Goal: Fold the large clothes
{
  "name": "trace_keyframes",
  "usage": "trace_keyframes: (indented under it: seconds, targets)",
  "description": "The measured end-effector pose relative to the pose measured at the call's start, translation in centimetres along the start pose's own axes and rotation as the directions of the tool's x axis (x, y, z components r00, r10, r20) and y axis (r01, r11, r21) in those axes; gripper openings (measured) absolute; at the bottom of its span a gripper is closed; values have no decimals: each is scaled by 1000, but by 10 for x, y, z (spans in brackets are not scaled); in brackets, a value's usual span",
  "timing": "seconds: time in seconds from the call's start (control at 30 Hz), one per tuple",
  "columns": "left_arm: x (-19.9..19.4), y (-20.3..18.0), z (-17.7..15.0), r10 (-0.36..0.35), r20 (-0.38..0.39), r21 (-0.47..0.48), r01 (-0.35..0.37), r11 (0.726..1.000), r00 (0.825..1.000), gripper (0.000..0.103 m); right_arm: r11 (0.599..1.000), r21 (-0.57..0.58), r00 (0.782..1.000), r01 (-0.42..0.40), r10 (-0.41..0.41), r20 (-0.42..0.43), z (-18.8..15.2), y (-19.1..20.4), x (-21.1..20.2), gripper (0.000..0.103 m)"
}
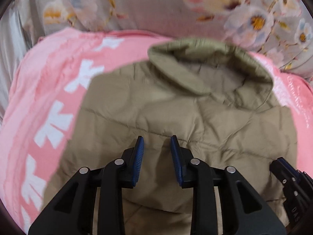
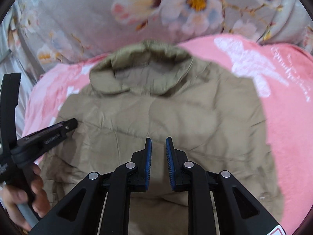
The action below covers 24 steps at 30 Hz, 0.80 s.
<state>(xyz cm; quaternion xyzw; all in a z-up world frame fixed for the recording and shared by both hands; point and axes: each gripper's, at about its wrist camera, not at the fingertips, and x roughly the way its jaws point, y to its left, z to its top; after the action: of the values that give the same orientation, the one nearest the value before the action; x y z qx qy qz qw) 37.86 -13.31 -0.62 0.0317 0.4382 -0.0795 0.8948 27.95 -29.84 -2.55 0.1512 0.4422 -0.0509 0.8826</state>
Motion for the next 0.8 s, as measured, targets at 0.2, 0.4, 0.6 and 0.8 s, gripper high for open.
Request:
trace_keyframes:
  seconds: [0.2, 0.4, 0.6, 0.8]
  targets:
    - [13, -2, -17, 28, 49, 38, -30, 999, 998, 28, 1000, -17, 1000, 16, -16, 14, -15, 2, 16, 16]
    - [17, -3, -28, 38, 95, 47, -43, 998, 995, 28, 998, -47, 999, 39, -38, 30, -24, 5, 24, 16]
    - [19, -5, -31, 52, 117, 56, -59, 997, 992, 28, 995, -71, 996, 73, -69, 51, -28, 9, 26, 16]
    - [19, -7, -32, 67, 126, 64, -75, 995, 990, 28, 995, -67, 996, 70, -67, 51, -28, 10, 27, 16]
